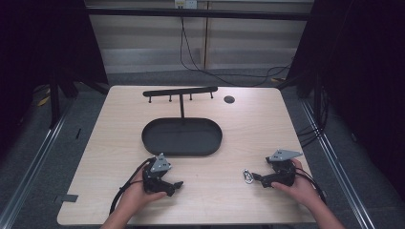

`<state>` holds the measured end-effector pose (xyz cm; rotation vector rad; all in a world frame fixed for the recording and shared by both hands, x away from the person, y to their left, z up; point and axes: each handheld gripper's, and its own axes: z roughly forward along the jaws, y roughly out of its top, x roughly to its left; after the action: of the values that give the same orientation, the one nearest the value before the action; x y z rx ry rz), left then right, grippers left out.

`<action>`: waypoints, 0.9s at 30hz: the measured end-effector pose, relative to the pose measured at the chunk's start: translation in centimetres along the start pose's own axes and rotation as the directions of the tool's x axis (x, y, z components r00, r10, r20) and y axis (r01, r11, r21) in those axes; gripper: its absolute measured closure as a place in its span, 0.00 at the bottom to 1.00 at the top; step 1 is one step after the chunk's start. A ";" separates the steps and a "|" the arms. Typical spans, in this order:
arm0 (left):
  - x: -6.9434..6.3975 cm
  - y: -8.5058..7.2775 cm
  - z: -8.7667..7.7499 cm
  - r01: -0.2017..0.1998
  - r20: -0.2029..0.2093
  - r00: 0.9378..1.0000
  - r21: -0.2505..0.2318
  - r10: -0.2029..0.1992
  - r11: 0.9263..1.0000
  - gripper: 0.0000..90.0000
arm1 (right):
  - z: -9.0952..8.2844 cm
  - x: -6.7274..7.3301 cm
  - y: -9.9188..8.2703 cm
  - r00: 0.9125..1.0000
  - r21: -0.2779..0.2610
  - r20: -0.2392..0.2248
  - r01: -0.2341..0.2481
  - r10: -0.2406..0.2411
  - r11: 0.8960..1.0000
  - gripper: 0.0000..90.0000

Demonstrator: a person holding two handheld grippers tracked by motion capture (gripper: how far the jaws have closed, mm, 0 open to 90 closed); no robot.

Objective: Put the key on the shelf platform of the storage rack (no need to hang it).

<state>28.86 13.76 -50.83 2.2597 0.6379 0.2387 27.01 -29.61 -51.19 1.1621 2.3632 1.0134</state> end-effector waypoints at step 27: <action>0.0 0.0 0.0 0.006 0.000 1.000 -0.004 -0.006 1.000 0.17 | 0.0 3.2 5.0 0.995 0.400 -0.062 -0.047 0.079 0.915 0.42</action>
<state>28.84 13.73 -50.85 2.2534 0.6435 0.2368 27.86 -25.01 -47.50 1.3658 2.6941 0.6146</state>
